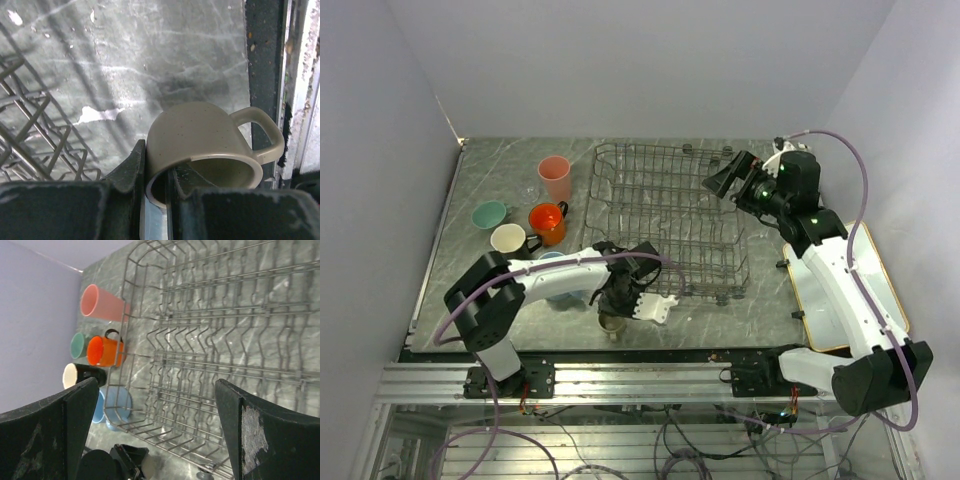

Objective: Unload the cups from the dish rack

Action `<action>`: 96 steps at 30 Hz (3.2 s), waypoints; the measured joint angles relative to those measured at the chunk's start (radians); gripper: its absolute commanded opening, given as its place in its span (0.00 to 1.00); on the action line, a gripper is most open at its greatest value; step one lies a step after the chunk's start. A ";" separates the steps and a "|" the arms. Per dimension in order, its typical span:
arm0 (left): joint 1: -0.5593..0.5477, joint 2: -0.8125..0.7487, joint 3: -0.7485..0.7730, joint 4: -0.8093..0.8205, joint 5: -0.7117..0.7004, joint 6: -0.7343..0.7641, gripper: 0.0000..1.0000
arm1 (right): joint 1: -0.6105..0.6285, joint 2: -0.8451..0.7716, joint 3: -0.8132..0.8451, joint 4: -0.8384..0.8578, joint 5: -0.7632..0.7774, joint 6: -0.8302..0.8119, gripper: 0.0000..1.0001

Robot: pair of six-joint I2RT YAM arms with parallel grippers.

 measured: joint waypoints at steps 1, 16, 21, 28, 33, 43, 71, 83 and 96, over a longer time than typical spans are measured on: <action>-0.005 0.011 -0.001 0.013 -0.004 -0.003 0.07 | -0.002 -0.006 0.000 -0.011 0.013 -0.008 1.00; -0.012 0.019 -0.089 0.160 -0.050 -0.076 0.91 | -0.008 -0.175 -0.114 -0.163 0.265 -0.111 1.00; -0.007 -0.021 -0.097 0.151 -0.051 -0.098 0.99 | -0.008 -0.194 -0.114 -0.191 0.320 -0.129 1.00; 0.082 -0.230 -0.003 0.081 -0.043 -0.116 1.00 | -0.008 -0.278 -0.115 -0.198 0.426 -0.167 1.00; 0.145 -0.377 0.116 0.062 -0.040 -0.116 1.00 | -0.008 -0.314 -0.115 -0.201 0.493 -0.200 1.00; 0.375 -0.710 -0.058 0.239 -0.089 -0.317 0.99 | -0.008 -0.322 -0.177 -0.193 0.657 -0.201 1.00; 0.772 -1.151 -0.851 0.918 -0.348 -0.797 0.98 | -0.009 -0.836 -0.923 0.421 0.819 -0.521 1.00; 0.787 -1.231 -1.033 1.041 -0.336 -0.816 0.97 | -0.010 -0.708 -1.045 0.522 0.910 -0.491 1.00; 0.791 -1.163 -1.045 1.119 -0.379 -0.851 0.99 | -0.011 -0.807 -1.120 0.546 0.887 -0.516 1.00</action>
